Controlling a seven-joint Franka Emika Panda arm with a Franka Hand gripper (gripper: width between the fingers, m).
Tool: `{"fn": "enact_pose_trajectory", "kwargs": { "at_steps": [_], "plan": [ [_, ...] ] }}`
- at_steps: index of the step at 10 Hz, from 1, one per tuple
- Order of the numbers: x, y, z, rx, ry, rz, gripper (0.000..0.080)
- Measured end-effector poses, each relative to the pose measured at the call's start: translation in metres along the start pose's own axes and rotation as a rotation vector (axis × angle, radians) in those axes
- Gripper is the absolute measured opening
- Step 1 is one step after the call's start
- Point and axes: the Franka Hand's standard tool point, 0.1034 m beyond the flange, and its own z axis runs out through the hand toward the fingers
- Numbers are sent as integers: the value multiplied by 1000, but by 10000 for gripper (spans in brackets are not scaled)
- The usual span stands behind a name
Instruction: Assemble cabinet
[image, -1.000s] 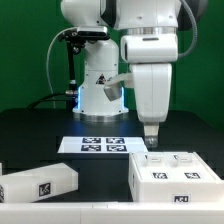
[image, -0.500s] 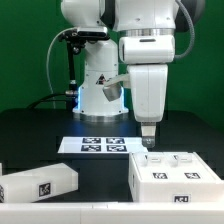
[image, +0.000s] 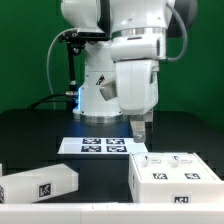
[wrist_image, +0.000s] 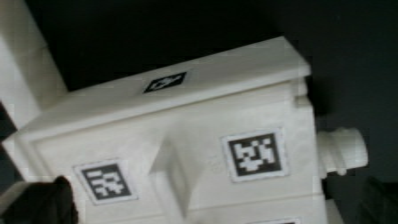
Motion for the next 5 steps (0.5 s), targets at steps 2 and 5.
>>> {"fn": "enact_pose_trajectory", "kwargs": {
  "at_steps": [2, 5],
  "plan": [
    [0, 2, -1, 11, -5, 139, 797],
    [3, -7, -11, -61, 52, 521, 797]
  ]
}}
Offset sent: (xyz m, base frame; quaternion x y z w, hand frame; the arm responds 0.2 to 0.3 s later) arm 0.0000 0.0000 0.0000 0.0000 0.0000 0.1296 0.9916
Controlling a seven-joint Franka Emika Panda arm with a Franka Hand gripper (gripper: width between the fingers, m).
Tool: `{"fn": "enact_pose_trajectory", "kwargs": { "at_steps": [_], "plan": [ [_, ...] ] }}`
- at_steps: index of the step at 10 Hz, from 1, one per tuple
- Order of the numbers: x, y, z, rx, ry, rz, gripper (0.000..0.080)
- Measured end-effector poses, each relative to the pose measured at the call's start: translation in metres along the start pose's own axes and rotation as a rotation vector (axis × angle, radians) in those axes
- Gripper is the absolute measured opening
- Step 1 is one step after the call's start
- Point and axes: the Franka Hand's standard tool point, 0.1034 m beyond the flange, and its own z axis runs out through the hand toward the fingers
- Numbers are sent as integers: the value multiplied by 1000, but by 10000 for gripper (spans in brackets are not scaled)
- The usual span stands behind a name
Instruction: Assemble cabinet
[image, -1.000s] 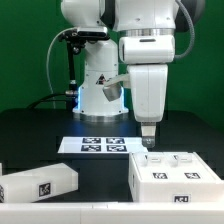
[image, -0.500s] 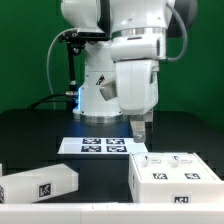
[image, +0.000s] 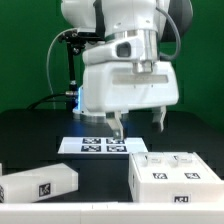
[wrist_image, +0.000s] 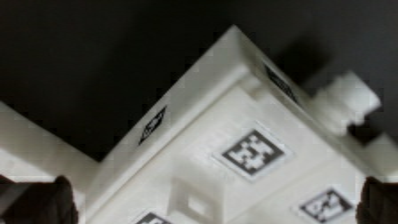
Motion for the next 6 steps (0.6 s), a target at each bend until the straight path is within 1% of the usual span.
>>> {"fn": "enact_pose_trajectory", "kwargs": {
  "at_steps": [1, 2, 3, 4, 5, 6],
  "plan": [
    [0, -20, -3, -24, 48, 136, 797],
    [-1, -34, 1, -36, 90, 222, 797],
    [-8, -35, 8, -43, 105, 262, 797],
    [-18, -15, 10, -50, 102, 293, 797],
    [-19, -11, 9, -38, 111, 406, 797],
    [-18, -15, 10, -32, 111, 414, 797]
  ]
}}
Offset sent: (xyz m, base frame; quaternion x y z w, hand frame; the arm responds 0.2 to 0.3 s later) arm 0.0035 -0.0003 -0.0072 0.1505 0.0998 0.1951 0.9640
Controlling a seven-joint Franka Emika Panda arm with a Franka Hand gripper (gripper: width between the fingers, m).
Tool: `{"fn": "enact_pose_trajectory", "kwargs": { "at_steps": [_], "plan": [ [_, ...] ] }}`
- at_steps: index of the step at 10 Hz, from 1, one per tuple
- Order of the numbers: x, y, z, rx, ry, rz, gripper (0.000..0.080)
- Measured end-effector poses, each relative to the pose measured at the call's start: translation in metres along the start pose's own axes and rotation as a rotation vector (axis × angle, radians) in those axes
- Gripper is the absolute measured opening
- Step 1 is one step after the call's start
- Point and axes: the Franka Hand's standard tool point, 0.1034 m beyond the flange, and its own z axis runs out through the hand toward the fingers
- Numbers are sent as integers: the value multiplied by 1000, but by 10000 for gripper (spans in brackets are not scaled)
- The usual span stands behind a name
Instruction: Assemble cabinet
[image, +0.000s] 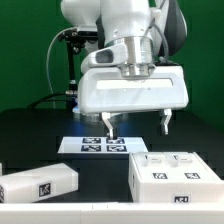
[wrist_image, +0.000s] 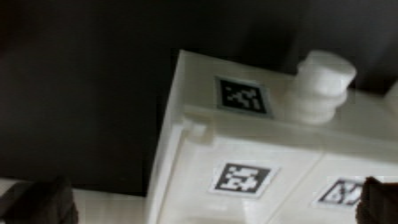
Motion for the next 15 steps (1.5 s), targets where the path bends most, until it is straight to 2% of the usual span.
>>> {"fn": "enact_pose_trajectory", "kwargs": {
  "at_steps": [1, 2, 4, 5, 8, 11, 13, 15],
  "plan": [
    [-3, 0, 2, -1, 0, 19, 797],
    [-10, -9, 7, -2, 7, 130, 797],
    [-14, -39, 13, 7, 17, 160, 797],
    [-20, -46, 22, 7, 25, 156, 797],
    [-31, -44, 42, 4, 23, 164, 797],
    [-25, -36, 54, 3, 26, 186, 797],
    [-30, -35, 63, 4, 17, 185, 797],
    [-26, -41, 68, 11, 16, 182, 797]
  ]
}}
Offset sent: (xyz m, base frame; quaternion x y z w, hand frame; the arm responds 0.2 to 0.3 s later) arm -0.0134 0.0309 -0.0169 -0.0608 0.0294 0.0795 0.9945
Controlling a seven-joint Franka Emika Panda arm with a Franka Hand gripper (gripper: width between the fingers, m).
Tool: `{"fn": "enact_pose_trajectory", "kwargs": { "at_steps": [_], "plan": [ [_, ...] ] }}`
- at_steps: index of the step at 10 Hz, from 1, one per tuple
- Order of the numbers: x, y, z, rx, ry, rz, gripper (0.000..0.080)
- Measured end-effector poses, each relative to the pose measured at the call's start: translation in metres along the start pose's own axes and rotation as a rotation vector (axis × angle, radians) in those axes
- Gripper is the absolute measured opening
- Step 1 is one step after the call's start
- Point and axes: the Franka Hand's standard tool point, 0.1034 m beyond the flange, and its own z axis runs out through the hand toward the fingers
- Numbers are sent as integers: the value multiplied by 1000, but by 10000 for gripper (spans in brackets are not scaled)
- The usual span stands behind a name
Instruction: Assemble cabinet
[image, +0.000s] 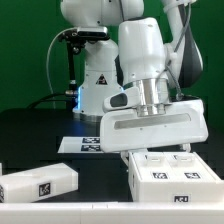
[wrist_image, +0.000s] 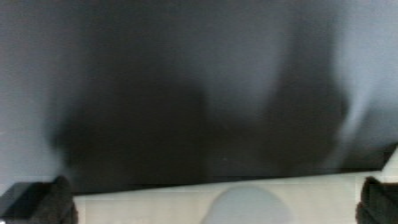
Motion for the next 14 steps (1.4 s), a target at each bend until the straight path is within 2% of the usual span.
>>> {"fn": "enact_pose_trajectory", "kwargs": {
  "at_steps": [1, 2, 3, 5, 6, 7, 10, 11, 12, 14],
  "plan": [
    [-1, 0, 0, -1, -1, -2, 797],
    [-1, 1, 0, -1, -1, -1, 663],
    [-1, 1, 0, -1, -1, -1, 663],
    [-1, 1, 0, -1, -2, -1, 390],
    [-1, 1, 0, -1, -2, -1, 390],
    [-1, 1, 0, -1, -2, -1, 216],
    [-2, 1, -1, -2, -14, 12, 216],
    [-3, -1, -12, -5, -55, 44, 216],
    [1, -4, -29, -4, -98, 65, 216],
    [11, -17, -61, -1, -173, 171, 217]
  ]
}}
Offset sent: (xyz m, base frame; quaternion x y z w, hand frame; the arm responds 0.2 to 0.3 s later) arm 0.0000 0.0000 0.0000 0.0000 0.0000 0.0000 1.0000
